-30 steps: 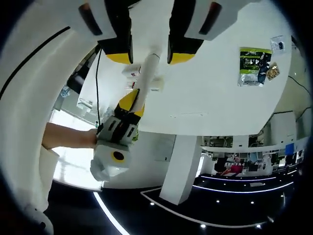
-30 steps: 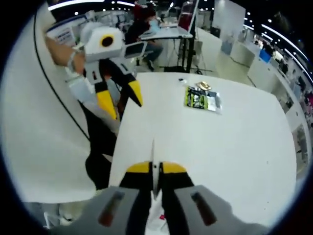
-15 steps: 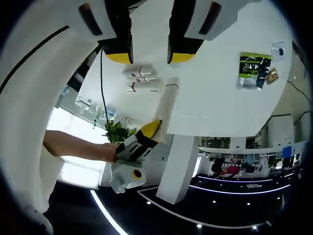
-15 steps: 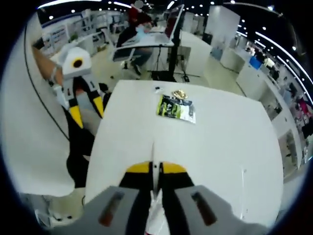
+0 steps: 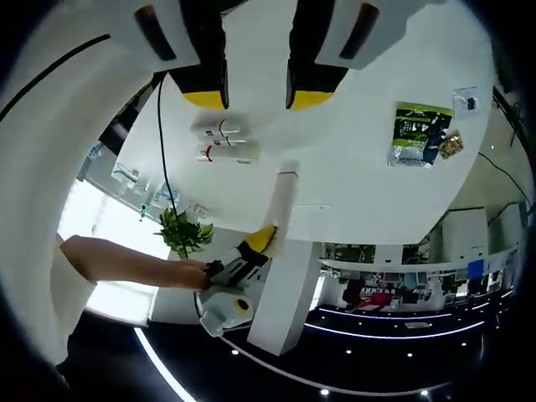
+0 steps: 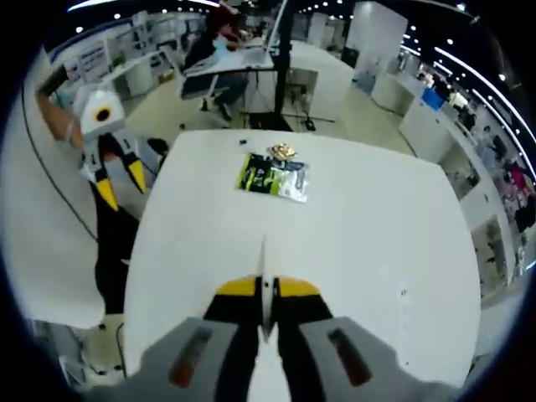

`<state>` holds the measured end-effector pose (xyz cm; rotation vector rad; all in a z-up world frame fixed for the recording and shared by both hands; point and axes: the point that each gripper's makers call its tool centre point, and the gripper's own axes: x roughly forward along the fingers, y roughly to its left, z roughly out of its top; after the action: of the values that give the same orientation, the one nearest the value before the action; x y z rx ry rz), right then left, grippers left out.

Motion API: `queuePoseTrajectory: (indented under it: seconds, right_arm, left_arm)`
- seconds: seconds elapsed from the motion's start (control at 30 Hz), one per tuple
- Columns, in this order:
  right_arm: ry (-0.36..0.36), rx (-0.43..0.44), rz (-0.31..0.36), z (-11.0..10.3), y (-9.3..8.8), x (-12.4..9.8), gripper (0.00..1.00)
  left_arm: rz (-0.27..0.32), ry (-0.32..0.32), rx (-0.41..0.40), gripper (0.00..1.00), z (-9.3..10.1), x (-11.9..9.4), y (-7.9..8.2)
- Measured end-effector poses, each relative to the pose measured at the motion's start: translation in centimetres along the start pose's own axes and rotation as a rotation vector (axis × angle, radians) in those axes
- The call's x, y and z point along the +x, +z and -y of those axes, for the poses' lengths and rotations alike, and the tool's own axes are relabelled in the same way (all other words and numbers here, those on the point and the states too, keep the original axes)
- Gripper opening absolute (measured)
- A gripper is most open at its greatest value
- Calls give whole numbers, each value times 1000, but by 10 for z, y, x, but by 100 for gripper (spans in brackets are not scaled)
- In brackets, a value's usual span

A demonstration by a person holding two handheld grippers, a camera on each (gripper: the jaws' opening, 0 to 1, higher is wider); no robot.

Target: Arrange the skincare products in the storage area until every visible bottle or jar stands upright without overlapping.

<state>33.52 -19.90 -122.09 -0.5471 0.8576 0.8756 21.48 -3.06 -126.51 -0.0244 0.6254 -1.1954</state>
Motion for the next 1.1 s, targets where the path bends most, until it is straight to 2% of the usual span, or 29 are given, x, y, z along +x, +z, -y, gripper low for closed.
queuePoseTrajectory:
  seconds: [0.07, 0.2, 0.53, 0.9, 1.1]
  right_arm:
    - [-3, 4, -4, 7, -1, 3, 4]
    - [-10, 14, -12, 22, -1, 8, 4]
    - [-18, 63, -1, 60, -1, 27, 4]
    - [-28, -15, -32, 90, 1, 47, 4]
    - [12, -27, -22, 105, 6, 51, 4]
  left_arm:
    - [-4, 10, -4, 28, -2, 0, -1]
    - [-54, 66, -17, 28, -13, -3, -12]
    - [-67, 131, -61, 28, -29, -15, -22]
    - [-71, 162, -85, 28, -35, -20, -27]
    - [-65, 179, -101, 27, -38, -23, -29]
